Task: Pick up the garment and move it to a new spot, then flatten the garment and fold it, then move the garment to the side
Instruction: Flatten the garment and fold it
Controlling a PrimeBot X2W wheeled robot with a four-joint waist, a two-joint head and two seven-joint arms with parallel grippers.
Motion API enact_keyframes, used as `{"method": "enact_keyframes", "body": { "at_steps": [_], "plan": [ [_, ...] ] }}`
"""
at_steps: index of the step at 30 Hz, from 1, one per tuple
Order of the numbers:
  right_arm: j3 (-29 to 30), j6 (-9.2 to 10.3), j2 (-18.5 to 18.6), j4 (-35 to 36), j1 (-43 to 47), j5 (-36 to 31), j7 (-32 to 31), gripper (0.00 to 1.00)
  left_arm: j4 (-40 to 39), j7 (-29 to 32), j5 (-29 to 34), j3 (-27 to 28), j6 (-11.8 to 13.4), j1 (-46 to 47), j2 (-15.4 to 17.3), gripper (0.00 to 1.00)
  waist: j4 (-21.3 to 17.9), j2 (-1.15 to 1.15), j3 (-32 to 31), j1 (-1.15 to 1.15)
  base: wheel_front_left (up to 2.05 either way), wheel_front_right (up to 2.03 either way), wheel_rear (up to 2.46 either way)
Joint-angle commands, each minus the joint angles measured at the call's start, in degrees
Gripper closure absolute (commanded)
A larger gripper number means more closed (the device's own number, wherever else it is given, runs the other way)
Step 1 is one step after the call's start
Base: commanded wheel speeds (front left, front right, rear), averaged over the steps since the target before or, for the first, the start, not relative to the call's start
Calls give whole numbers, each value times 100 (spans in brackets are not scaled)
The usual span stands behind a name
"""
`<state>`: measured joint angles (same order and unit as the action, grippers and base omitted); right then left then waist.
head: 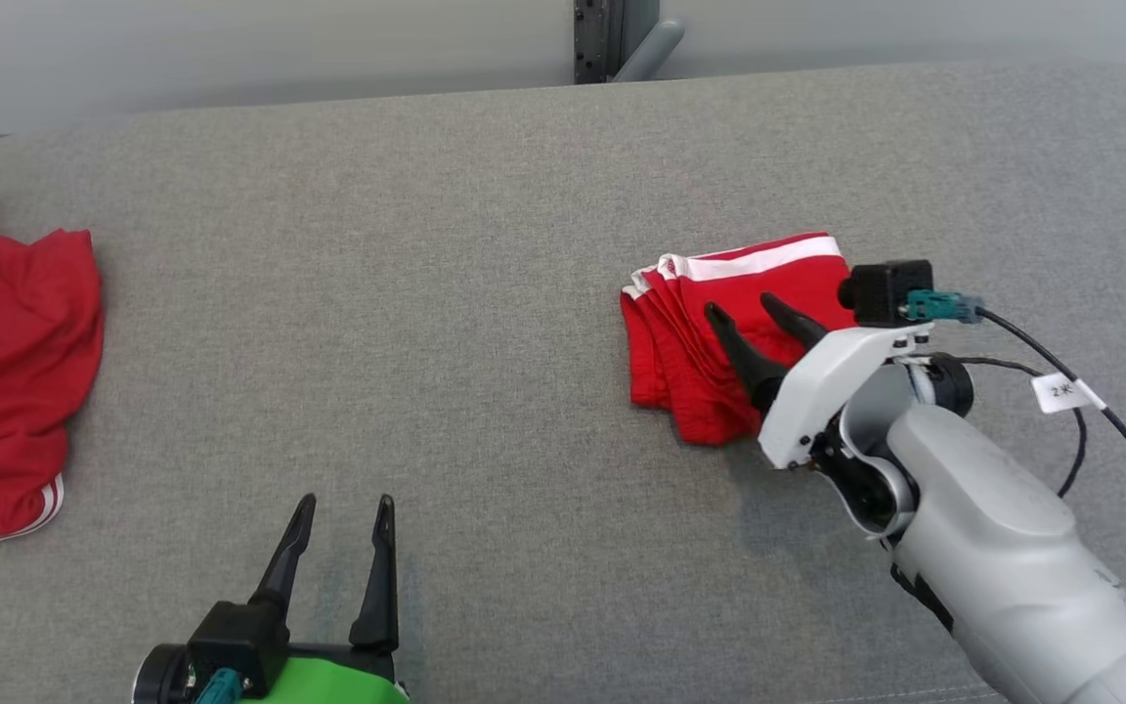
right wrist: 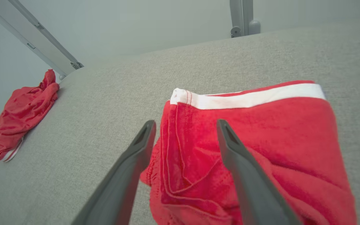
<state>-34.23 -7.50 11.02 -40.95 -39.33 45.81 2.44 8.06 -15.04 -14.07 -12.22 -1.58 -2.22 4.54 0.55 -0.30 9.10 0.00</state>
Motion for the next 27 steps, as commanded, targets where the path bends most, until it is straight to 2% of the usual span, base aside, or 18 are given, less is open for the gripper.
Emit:
{"method": "enact_keyframes", "body": {
  "at_steps": [1,5,7,10,14,16,21,27],
  "plan": [
    [52,3,86,104,126,-52,44,0,-9,-18,-25,33,-11,-95,-4,0,-107,30,-130,0,0,0,0],
    [586,3,574,932,698,-451,126,0,-69,-19,-57,129,9,-254,-32,0,-214,30,-310,0,0,0,0],
    [1024,2,691,1252,1054,-620,152,0,-98,-19,-62,159,15,-333,-48,0,-250,30,-394,0,0,0,0],
    [1792,4,928,1518,1538,-1224,267,0,-129,-19,-49,178,-3,-393,-69,0,-255,30,-479,0,0,0,0],
    [2642,2,853,1891,2151,-2093,509,0,-192,-19,-33,242,-18,-453,-90,0,-236,30,-523,0,0,0,0],
    [2970,3,687,2019,2458,-2453,716,0,-222,-18,1,299,-13,-463,-101,0,-217,30,-537,0,0,0,0],
    [3478,3,268,2145,3006,-3218,1172,0,-271,-18,65,438,-37,-514,-127,0,-146,30,-556,0,0,0,0],
    [3861,4,-303,2096,3125,-3689,1279,0,-319,-18,158,506,-100,-492,-150,0,-79,30,-463,0,0,0,0]
  ]
}}
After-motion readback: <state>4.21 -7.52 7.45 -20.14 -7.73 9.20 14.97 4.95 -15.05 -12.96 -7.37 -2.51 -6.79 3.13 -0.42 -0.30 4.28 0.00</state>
